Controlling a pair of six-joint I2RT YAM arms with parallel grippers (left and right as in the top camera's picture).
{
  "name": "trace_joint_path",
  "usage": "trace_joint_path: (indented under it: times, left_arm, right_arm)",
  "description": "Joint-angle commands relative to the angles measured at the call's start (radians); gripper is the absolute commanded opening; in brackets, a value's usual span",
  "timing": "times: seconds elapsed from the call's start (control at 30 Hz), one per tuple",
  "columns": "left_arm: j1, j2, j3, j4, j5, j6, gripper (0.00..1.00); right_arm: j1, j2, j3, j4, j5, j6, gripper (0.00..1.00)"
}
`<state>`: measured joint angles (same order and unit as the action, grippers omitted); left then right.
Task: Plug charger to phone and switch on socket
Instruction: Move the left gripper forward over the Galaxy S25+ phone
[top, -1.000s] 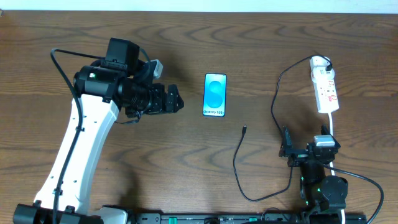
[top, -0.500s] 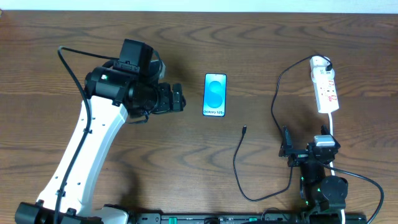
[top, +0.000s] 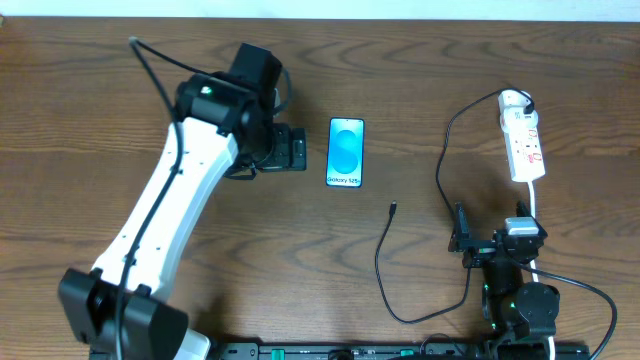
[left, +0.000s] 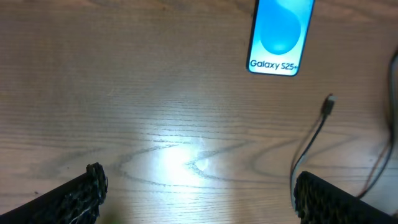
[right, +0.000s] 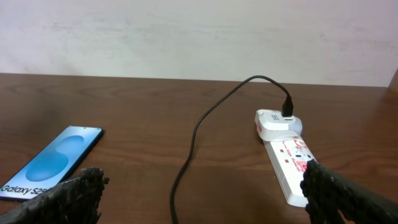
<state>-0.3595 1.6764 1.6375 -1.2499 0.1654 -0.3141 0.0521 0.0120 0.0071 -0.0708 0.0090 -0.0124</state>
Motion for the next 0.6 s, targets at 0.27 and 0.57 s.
trace_joint_path:
  times: [0.27,0.57]
  left_arm:
    - [-0.005,0.016,0.016,0.012,-0.028,0.005,0.98]
    - [-0.005,0.016,0.016,0.022,-0.028,0.005,0.98]
  right_arm:
    - [0.007,-0.005,-0.002,-0.004,0.008,-0.011,0.99]
    - [0.007,-0.005,-0.002,-0.004,0.008,-0.011,0.99]
